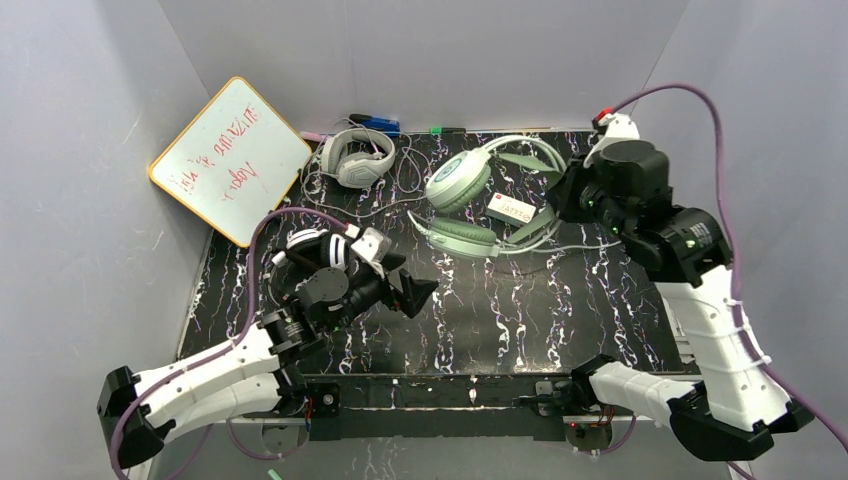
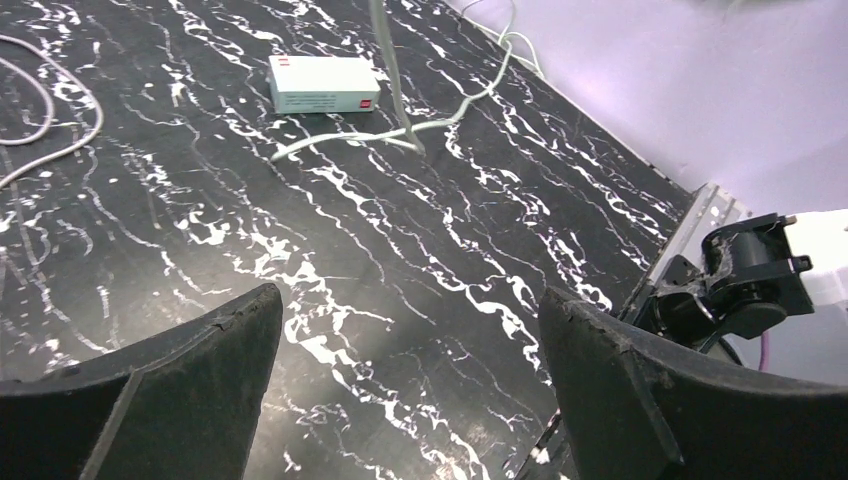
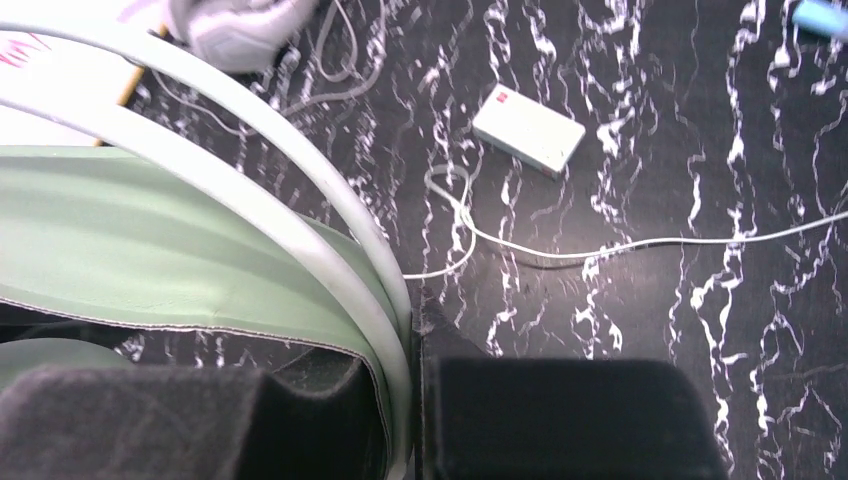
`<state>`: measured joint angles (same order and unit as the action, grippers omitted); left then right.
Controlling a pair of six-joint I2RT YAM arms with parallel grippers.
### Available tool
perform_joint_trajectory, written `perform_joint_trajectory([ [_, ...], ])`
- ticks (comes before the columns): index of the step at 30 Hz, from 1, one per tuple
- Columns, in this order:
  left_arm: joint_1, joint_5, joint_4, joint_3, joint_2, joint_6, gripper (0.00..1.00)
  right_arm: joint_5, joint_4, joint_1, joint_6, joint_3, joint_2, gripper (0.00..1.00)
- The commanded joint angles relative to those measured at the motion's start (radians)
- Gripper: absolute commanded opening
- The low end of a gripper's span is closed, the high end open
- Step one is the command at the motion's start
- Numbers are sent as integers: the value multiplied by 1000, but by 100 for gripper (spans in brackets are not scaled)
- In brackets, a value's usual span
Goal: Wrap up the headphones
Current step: Wrap the headphones cable around the headphones.
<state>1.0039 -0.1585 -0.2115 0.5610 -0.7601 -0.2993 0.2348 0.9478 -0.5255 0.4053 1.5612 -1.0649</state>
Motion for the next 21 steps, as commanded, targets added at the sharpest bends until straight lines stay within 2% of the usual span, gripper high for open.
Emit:
perform_joint_trajectory([
  [1, 1, 46, -295, -45, -54, -18, 96, -25, 3, -3, 49, 151, 0, 1],
  [6, 1, 34, -405, -49, -160, -11, 96, -49, 8, -3, 62, 213, 9, 1],
  [13, 4, -5, -440, 24, -302, 1, 97, -135, 20, -4, 118, 320, -12, 1],
  [18, 6, 14, -622, 1, -375, -8, 96, -170, 1, -4, 152, 339, -4, 1],
  [21, 12, 62, -729, 8, -427, 0, 92, -187, 5, -4, 169, 353, -10, 1],
])
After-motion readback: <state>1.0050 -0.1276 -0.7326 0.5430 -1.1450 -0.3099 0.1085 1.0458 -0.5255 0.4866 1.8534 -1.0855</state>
